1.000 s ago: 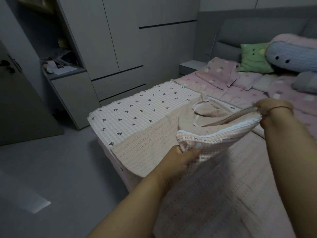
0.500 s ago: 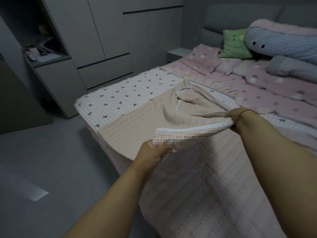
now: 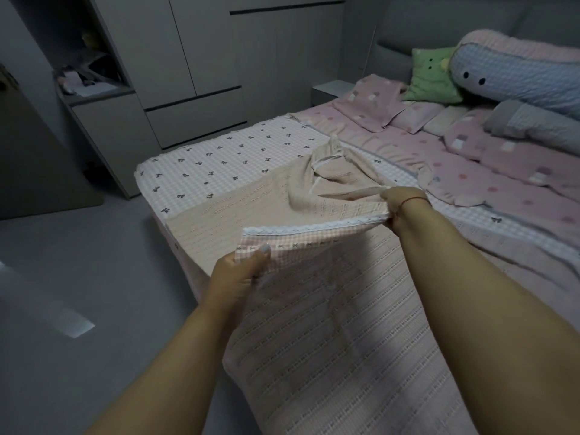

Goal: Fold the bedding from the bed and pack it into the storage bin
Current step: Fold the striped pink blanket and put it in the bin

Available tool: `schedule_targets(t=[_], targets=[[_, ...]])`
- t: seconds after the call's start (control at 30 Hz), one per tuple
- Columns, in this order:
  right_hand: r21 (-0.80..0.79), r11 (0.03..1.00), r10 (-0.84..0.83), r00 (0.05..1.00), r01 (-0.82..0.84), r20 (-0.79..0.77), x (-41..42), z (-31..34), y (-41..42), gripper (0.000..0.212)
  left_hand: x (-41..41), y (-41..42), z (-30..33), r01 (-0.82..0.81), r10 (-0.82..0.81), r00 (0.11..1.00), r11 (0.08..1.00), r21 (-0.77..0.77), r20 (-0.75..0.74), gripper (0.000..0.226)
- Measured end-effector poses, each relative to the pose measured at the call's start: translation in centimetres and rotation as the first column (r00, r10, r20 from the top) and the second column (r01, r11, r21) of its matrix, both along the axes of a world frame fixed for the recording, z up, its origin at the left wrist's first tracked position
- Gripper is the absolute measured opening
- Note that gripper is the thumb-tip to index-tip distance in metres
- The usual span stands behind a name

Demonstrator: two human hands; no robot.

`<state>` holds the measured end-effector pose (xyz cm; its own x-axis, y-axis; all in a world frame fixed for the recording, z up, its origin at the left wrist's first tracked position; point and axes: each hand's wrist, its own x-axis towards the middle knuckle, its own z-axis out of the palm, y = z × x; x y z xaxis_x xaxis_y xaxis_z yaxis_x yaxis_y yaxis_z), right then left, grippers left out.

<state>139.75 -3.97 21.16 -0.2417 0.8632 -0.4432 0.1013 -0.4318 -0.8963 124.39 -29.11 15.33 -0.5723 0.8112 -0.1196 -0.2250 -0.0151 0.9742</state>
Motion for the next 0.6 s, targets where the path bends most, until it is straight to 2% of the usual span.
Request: schedule_targets(t=[0.03,0.13,0.2,0.23,0.27,0.33,0.47,0.53,0.6], targets=[[-0.019,0.999,-0.047,0.998,0.046,-0.05,0.8,0.7,0.3,0.011,0.6,0.1,0.1,-0.011,0.011,1.0,1.0,0.005,0.005,0.045],[0.016,0.993,-0.118,0.988,0.12,-0.098,2.9,1.8,0.9,0.019,2.0,0.0,0.3,-0.025,0.025,1.0,1.0,-0.003,-0.005,0.055],[-0.001,0.998,-0.057,0.994,0.058,-0.089,4.5,1.7,0.3,0.038,3.6,-0.5,0.0,-0.037,0.035,0.998,0.999,-0.037,-0.049,0.052],[-0.021,1.0,0.005,0.999,-0.006,-0.032,5.1,1.4,-0.3,0.048,4.4,-0.8,-0.2,-0.052,0.047,0.996,0.997,-0.059,-0.075,0.052],[-0.04,0.997,0.067,0.998,-0.066,0.017,5.8,0.9,-0.6,0.048,5.3,-1.1,-0.6,-0.065,0.058,0.994,0.996,-0.069,-0.095,0.056],[-0.057,0.992,0.12,0.99,-0.116,0.072,7.1,-0.2,-1.4,0.029,7.0,-1.7,-1.3,-0.089,0.078,0.991,0.992,-0.093,-0.113,0.065],[-0.087,0.981,0.185,0.976,-0.176,0.112,9.6,-1.9,-2.7,0.008,9.7,-2.6,-1.9,-0.122,0.097,0.982,0.98,-0.156,-0.159,0.037],[-0.063,0.98,0.197,0.968,-0.19,0.156,10.7,-2.5,-3.1,0.013,10.8,-3.0,-2.2,-0.116,0.09,0.984,0.979,-0.167,-0.153,0.033],[-0.071,0.99,0.127,0.984,-0.119,0.126,11.7,-2.8,-3.5,0.009,12.2,-3.7,-1.7,-0.137,0.101,0.976,0.974,-0.182,-0.193,0.014]])
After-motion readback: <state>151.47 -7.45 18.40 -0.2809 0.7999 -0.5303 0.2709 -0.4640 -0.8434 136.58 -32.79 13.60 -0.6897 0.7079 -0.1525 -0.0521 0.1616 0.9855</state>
